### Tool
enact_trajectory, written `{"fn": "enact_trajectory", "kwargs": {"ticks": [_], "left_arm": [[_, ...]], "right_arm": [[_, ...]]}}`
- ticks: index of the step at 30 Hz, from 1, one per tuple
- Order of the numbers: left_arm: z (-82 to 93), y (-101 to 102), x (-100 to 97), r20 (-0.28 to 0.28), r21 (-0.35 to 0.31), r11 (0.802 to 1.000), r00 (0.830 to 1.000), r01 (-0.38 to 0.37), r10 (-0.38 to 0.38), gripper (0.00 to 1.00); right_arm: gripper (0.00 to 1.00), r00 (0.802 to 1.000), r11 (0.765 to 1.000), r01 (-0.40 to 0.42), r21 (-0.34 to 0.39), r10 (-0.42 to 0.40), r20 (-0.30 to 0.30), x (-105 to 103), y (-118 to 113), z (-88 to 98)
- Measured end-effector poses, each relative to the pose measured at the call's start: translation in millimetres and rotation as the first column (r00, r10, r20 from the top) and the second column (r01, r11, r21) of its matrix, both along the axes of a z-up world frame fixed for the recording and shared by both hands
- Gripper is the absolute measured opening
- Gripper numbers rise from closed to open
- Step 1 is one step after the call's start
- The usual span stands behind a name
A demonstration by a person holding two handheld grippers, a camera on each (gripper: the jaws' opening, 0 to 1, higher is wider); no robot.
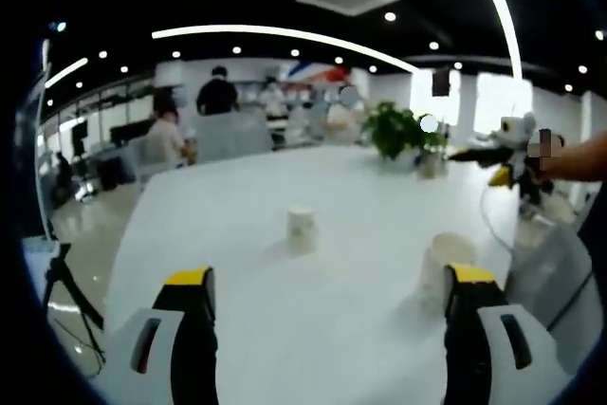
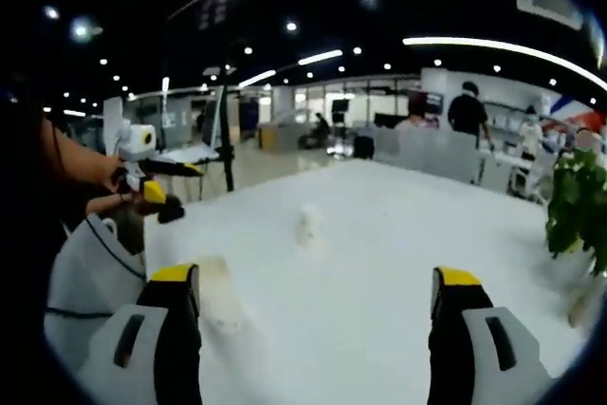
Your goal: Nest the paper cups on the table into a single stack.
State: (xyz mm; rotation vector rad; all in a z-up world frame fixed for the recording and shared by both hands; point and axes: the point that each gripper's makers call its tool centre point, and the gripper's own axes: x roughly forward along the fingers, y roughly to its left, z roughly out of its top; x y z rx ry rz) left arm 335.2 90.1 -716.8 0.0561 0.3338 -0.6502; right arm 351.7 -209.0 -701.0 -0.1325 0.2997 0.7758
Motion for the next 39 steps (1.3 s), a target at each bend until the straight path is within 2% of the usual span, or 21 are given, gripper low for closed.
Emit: {"fn": "enact_trajectory", "kwargs": {"ticks": [6, 13, 16, 21, 31, 32, 33, 35, 39], "left_arm": [[-10.1, 7, 2.2, -0.017, 0.002, 1.000, 1.000, -0.003, 0.003, 0.99], [-4.7, -8, 6.7, -0.006, -0.007, 1.000, 1.000, -0.003, 0.002, 0.99], [0.1, -12, 6.3, 0.013, -0.005, 1.000, 1.000, 0.015, -0.015, 0.99], [1.9, -19, 6.3, 0.006, 0.018, 1.000, 1.000, 0.026, -0.026, 0.99], [-2.3, -18, 8.6, 0.000, 0.025, 1.000, 1.000, 0.001, -0.001, 0.99], [-3.2, -17, 10.2, 0.002, 0.023, 1.000, 1.000, -0.004, 0.004, 0.99], [-3.6, -17, 10.2, 0.001, 0.022, 1.000, 1.000, -0.005, 0.004, 0.99], [-8.4, -13, 13.9, 0.012, 0.048, 0.999, 1.000, -0.012, 0.012, 0.98], [-17.6, -14, 16.2, -0.030, 0.002, 1.000, 1.000, -0.004, 0.004, 0.93]], "right_arm": [[1.00, 1.000, 1.000, 0.014, 0.000, -0.014, 0.011, 3, 0, -2.3], [1.00, 1.000, 1.000, 0.030, 0.000, -0.030, 0.004, 4, -8, -6.5], [1.00, 0.999, 1.000, 0.030, 0.008, -0.030, 0.032, 2, -12, -5.5], [1.00, 0.998, 0.999, 0.042, 0.024, -0.042, 0.037, 2, -15, -7.6], [1.00, 0.998, 0.998, 0.063, 0.019, -0.063, 0.009, 2, -16, -16.0], [1.00, 0.998, 0.998, 0.067, 0.022, -0.067, 0.006, 3, -16, -16.2], [1.00, 0.997, 0.995, 0.073, 0.064, -0.073, -0.006, 3, -15, -13.9], [1.00, 0.996, 0.995, 0.085, 0.057, -0.085, -0.010, 4, -18, -15.5], [1.00, 0.996, 0.995, 0.086, 0.056, -0.086, -0.008, 2, -18, -17.8]]}}
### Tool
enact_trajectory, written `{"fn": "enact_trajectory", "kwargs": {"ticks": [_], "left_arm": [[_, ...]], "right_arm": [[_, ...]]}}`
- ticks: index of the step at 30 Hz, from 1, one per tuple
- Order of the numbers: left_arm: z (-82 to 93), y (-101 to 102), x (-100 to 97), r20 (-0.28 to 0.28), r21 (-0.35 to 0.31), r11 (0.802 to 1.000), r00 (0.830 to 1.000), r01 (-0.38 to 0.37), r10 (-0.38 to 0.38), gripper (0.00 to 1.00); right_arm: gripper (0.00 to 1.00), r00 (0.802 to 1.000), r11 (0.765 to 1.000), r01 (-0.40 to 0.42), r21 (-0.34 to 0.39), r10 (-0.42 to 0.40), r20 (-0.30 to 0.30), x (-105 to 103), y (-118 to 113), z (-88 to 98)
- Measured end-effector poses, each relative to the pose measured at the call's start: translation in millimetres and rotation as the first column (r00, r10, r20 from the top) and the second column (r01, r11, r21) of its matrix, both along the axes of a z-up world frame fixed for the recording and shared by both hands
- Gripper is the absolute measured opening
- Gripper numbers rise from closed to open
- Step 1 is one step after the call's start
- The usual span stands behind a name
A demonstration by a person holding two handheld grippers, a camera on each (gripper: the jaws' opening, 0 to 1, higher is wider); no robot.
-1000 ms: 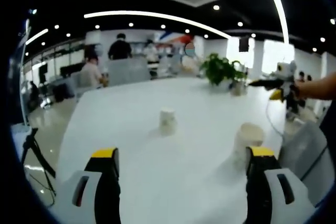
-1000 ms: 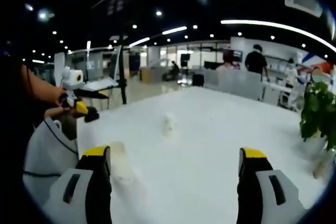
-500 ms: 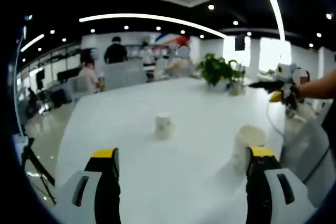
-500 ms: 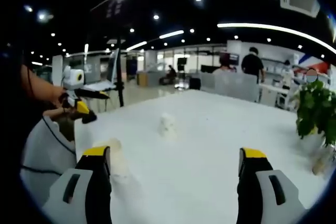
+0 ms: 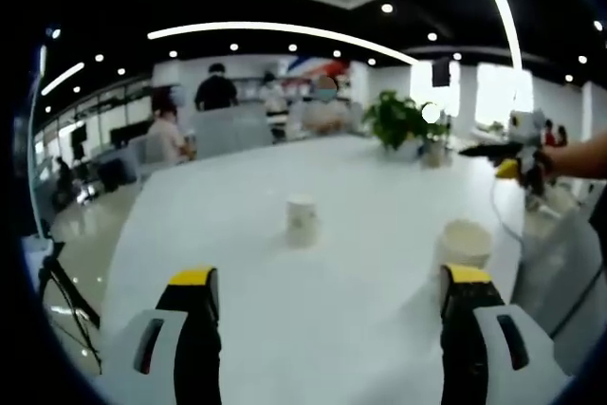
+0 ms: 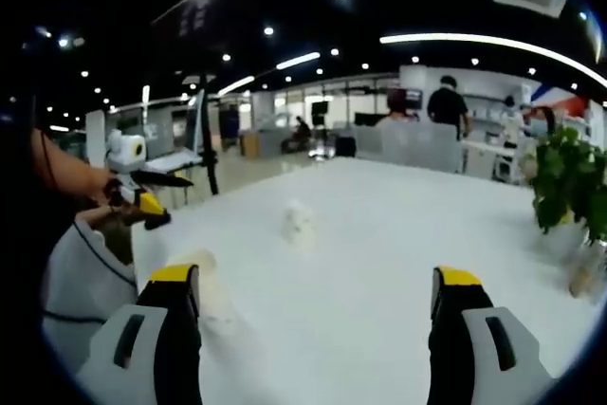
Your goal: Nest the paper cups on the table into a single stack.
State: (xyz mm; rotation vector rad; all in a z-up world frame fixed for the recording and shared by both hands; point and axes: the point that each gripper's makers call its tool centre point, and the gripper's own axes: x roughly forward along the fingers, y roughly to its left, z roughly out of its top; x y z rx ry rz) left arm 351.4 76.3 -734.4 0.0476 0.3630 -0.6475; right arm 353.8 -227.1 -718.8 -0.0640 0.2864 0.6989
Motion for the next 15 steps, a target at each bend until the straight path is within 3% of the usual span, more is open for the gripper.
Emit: {"fn": "enact_trajectory", "kwargs": {"ticks": [2, 6, 15], "left_arm": [[-2.1, -3, 1.9, -0.001, -0.018, 1.000, 1.000, 0.004, -0.004, 0.91], [-19.2, -3, 9.0, -0.056, -0.011, 1.000, 0.998, -0.014, 0.013, 0.97], [-41.9, -11, 32.6, -0.074, 0.026, 1.000, 0.997, -0.006, 0.007, 0.99]], "right_arm": [[1.00, 1.000, 1.000, -0.002, -0.001, 0.002, -0.002, -1, 0, -2.2], [1.00, 1.000, 1.000, 0.010, 0.011, -0.010, -0.026, 0, -2, -6.7], [1.00, 1.000, 1.000, 0.010, 0.019, -0.009, -0.017, 0, 2, -5.8]]}}
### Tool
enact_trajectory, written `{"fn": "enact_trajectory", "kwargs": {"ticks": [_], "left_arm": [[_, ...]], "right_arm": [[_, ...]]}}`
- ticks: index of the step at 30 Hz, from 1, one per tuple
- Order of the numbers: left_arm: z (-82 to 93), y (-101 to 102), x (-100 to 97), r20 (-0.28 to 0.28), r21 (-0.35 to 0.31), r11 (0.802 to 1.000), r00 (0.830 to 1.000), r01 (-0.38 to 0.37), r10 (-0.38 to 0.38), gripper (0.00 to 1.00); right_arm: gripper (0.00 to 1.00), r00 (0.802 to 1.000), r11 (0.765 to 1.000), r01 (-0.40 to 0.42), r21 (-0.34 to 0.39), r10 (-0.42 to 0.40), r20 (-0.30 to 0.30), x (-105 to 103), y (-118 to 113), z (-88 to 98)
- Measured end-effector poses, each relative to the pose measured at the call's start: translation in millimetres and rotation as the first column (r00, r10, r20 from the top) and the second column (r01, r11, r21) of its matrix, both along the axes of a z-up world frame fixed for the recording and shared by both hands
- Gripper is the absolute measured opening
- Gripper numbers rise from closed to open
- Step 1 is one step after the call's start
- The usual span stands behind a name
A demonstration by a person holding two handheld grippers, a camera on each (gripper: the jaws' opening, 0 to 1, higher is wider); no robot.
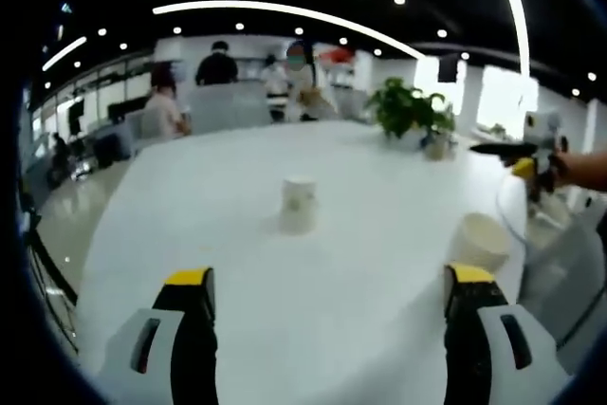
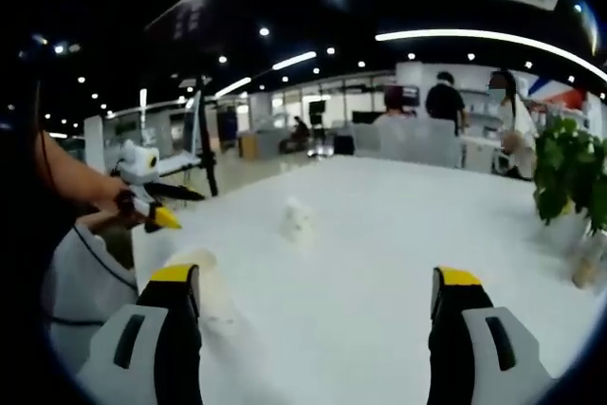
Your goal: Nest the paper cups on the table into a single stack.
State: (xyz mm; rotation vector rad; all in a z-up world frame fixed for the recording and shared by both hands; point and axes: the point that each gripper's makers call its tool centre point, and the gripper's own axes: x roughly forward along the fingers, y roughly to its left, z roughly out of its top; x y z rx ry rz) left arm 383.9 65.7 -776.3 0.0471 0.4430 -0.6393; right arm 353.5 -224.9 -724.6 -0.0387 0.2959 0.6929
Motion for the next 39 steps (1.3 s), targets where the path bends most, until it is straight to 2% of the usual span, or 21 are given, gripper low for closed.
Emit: {"fn": "enact_trajectory", "kwargs": {"ticks": [3, 9, 12, 16, 26, 30, 33, 35, 39], "left_arm": [[-5.5, -4, 8.3, -0.010, 0.001, 1.000, 1.000, 0.010, -0.010, 0.99], [-12.8, -14, 31.2, 0.020, 0.053, 0.998, 1.000, 0.019, -0.020, 0.99], [-15.2, -23, 40.6, 0.016, 0.033, 0.999, 0.999, 0.037, -0.037, 0.99], [-20.4, -27, 55.8, 0.027, 0.054, 0.998, 0.999, 0.036, -0.038, 0.99], [-22.8, -46, 87.7, 0.025, 0.025, 0.999, 0.999, 0.038, -0.039, 0.96], [-23.6, -55, 99.6, 0.054, 0.035, 0.998, 0.997, 0.060, -0.062, 0.93], [-26.7, -60, 109.2, 0.053, 0.030, 0.997, 0.996, 0.067, -0.069, 0.91], [-32.5, -64, 114.2, 0.031, 0.033, 0.997, 0.997, 0.076, -0.077, 0.89], [-35.3, -70, 126.5, 0.037, 0.031, 0.997, 0.997, 0.068, -0.069, 0.91]], "right_arm": [[1.00, 1.000, 1.000, -0.002, -0.001, 0.002, -0.004, -1, 2, -1.6], [1.00, 1.000, 1.000, 0.001, 0.001, -0.001, -0.016, -1, -1, -6.3], [1.00, 1.000, 1.000, 0.006, 0.005, -0.006, -0.018, 0, -3, -7.1], [1.00, 1.000, 1.000, 0.013, 0.007, -0.013, -0.020, 0, -4, -7.5], [1.00, 1.000, 1.000, 0.013, 0.008, -0.013, -0.028, -4, -4, -10.2], [1.00, 0.999, 1.000, 0.013, 0.003, -0.013, -0.030, -4, -5, -11.3], [1.00, 0.999, 1.000, 0.014, 0.005, -0.013, -0.033, -5, -5, -11.7], [1.00, 0.999, 1.000, 0.014, 0.004, -0.014, -0.037, -6, -5, -12.5], [1.00, 0.999, 1.000, 0.010, 0.006, -0.009, -0.046, -7, -3, -15.3]]}}
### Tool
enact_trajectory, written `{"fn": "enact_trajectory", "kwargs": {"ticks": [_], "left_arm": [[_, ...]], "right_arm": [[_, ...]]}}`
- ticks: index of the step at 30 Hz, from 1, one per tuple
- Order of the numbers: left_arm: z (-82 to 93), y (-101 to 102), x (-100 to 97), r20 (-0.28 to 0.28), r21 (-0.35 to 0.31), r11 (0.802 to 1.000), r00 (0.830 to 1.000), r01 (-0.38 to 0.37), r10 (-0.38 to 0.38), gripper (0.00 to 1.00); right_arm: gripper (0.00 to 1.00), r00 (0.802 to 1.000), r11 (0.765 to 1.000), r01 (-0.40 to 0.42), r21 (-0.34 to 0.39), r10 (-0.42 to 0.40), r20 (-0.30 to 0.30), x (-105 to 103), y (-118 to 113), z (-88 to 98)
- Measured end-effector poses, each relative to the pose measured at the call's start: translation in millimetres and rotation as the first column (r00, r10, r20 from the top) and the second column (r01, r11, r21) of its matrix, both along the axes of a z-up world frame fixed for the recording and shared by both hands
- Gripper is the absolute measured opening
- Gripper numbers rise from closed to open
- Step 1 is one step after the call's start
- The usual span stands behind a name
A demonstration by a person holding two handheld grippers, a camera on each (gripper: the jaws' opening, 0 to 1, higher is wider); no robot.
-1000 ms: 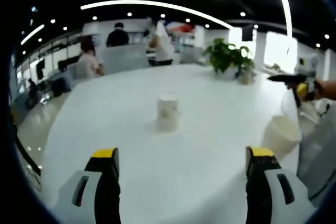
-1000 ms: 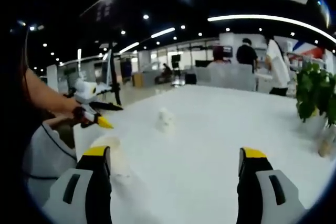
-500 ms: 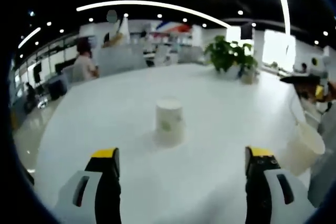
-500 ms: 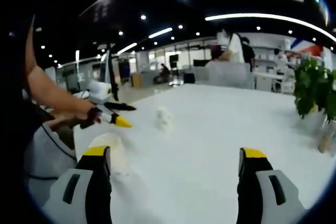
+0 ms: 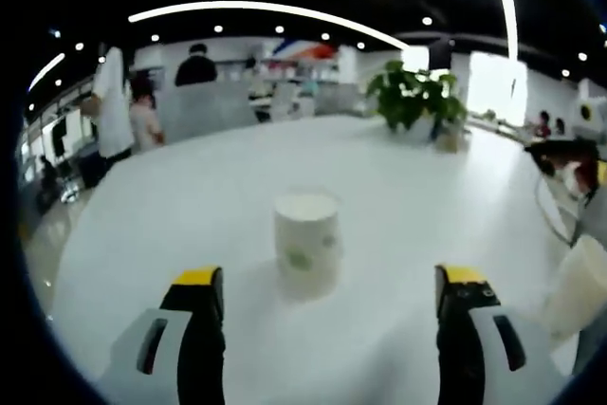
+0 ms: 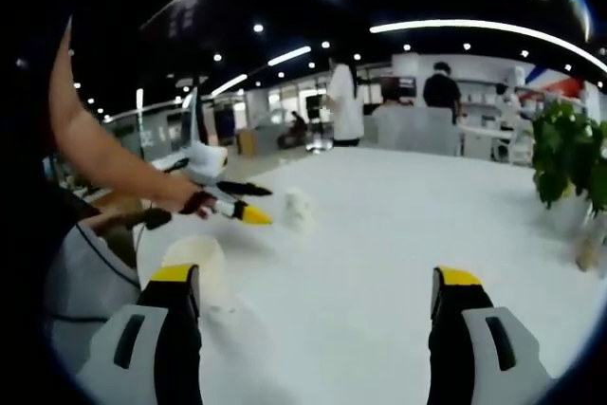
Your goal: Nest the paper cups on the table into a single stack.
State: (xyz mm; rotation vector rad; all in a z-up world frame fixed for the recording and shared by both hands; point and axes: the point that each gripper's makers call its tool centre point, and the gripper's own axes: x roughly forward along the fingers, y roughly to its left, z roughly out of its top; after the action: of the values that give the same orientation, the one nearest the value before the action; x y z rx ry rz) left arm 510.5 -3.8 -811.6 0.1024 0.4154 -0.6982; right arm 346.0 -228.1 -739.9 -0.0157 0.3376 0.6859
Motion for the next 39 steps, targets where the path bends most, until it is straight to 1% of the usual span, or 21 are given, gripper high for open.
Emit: {"fn": "enact_trajectory", "kwargs": {"ticks": [4, 5, 6, 8, 9, 11, 17, 20, 22, 25, 31, 33, 35, 36, 37, 39], "left_arm": [[-2.8, -4, 12.5, -0.002, -0.006, 1.000, 1.000, -0.009, 0.009, 0.89], [-2.5, -6, 14.8, 0.005, -0.008, 1.000, 1.000, -0.004, 0.004, 0.88], [-1.4, -7, 15.9, 0.017, -0.007, 1.000, 1.000, -0.002, 0.002, 0.86], [0.1, -6, 22.7, 0.068, 0.025, 1.000, 0.998, -0.012, 0.010, 0.89], [0.0, -8, 23.9, 0.072, 0.015, 1.000, 0.997, -0.009, 0.007, 0.90], [-0.6, -11, 26.5, 0.056, -0.013, 1.000, 0.998, -0.007, 0.008, 0.87], [-4.8, -17, 38.0, 0.062, -0.026, 1.000, 0.998, -0.006, 0.008, 0.80], [-2.9, -21, 43.1, 0.068, -0.028, 1.000, 0.998, -0.005, 0.007, 0.77], [-3.5, -23, 46.8, 0.068, -0.026, 1.000, 0.998, -0.001, 0.002, 0.73], [-7.5, -27, 48.3, 0.065, -0.005, 1.000, 0.998, 0.014, -0.014, 0.69], [-6.1, -30, 55.0, 0.072, -0.013, 1.000, 0.997, 0.012, -0.011, 0.62], [-6.5, -31, 56.0, 0.072, -0.011, 1.000, 0.997, 0.013, -0.012, 0.58], [-9.2, -31, 55.9, 0.066, 0.003, 1.000, 0.998, 0.016, -0.016, 0.51], [-11.0, -30, 55.3, 0.050, -0.001, 1.000, 0.999, 0.012, -0.012, 0.47], [-10.3, -30, 54.5, 0.036, -0.020, 1.000, 0.999, 0.004, -0.003, 0.42], [-8.8, -30, 55.2, 0.049, -0.015, 1.000, 0.999, 0.004, -0.004, 0.41]], "right_arm": [[1.00, 1.000, 1.000, -0.006, -0.004, 0.006, -0.007, 0, 2, -3.2], [1.00, 1.000, 1.000, -0.008, -0.005, 0.008, -0.007, 1, 2, -3.3], [1.00, 1.000, 1.000, -0.008, -0.005, 0.008, -0.007, 1, 3, -2.9], [1.00, 1.000, 1.000, -0.009, -0.001, 0.009, -0.005, 2, 4, -1.6], [1.00, 1.000, 1.000, -0.009, 0.000, 0.009, -0.005, 2, 4, -1.3], [1.00, 1.000, 1.000, -0.010, 0.000, 0.010, -0.005, 2, 4, -1.0], [1.00, 1.000, 1.000, -0.012, -0.002, 0.012, -0.016, 2, 4, -4.2], [1.00, 1.000, 1.000, -0.011, -0.004, 0.011, -0.020, 2, 3, -5.4], [1.00, 1.000, 1.000, -0.010, -0.004, 0.009, -0.022, 2, 3, -5.5], [1.00, 1.000, 1.000, -0.011, 0.000, 0.011, -0.024, 2, 4, -5.8], [1.00, 0.999, 1.000, -0.018, -0.002, 0.018, -0.029, 0, 8, -7.3], [1.00, 0.999, 1.000, -0.018, -0.001, 0.018, -0.030, 0, 8, -7.2], [1.00, 0.999, 1.000, -0.017, 0.000, 0.017, -0.031, -1, 7, -7.7], [1.00, 0.999, 1.000, -0.016, 0.001, 0.016, -0.031, -1, 7, -7.8], [1.00, 0.999, 1.000, -0.015, 0.001, 0.015, -0.032, -1, 7, -7.9], [1.00, 0.999, 1.000, -0.013, 0.002, 0.013, -0.032, -2, 6, -8.0]]}}
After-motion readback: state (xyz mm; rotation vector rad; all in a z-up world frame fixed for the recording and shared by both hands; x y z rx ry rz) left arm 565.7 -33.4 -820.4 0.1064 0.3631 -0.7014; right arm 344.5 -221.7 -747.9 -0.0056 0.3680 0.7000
